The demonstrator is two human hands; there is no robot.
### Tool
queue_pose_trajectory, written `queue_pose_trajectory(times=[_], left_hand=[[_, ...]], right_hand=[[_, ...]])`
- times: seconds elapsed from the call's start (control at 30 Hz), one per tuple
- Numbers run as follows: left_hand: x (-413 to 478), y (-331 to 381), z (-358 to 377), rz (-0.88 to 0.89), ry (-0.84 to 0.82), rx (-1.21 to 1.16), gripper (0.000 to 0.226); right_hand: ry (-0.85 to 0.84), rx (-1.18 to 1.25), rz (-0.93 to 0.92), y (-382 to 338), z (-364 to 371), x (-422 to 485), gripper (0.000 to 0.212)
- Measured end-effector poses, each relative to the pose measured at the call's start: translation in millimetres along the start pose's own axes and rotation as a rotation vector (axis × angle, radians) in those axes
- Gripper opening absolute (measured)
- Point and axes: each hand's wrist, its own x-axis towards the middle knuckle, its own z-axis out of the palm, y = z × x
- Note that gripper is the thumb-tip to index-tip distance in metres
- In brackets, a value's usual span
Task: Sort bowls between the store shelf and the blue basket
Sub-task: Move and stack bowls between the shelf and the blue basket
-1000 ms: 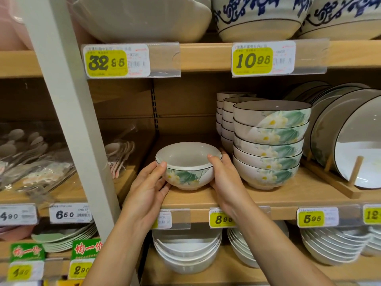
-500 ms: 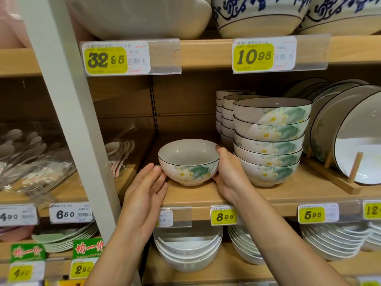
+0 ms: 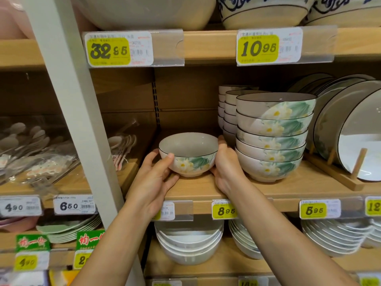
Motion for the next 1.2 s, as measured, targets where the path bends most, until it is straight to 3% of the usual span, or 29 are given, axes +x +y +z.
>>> queue_pose_trajectory(times=[0.2, 0.33, 0.5, 0.63, 0.77, 0.97, 1.2], left_hand=[[28.9, 2.3, 10.0, -0.022, 0.054, -0.026, 0.062], [47.0, 2.1, 22.5, -0.055, 0.123, -0.064, 0.039], [74.4, 8.1, 43.5, -0.093, 0.242, -0.073, 0.041], [99.6, 15.6, 55.7, -0.153, 0.319, 0.085, 0.041], [127.3, 10.9, 58.4, -0.035, 0.267, 0.319, 0.042], [154.2, 2.5, 65.4, -0.045, 0.283, 0.166, 0.043], [187.0, -14.5, 63.5, 0.111, 0.265, 0.349, 0.055]], right_hand=[[-0.022, 0.050, 0.033, -7.3, 16.8, 18.0, 0.042], [0.018, 0.017, 0.084, -11.9, 24.3, 34.6, 0.042], [0.063, -0.093, 0.065, -16.3, 38.6, 55.6, 0.049], [0.076, -0.138, 0.017, -14.3, 47.5, 70.4, 0.053], [0.099, -0.096, 0.002, -9.2, 57.1, 82.9, 0.053], [0.160, -0.013, -0.062, 0.5, 70.2, 105.7, 0.066], [0.238, -0.127, -0.226, 8.4, 77.0, 138.7, 0.058]])
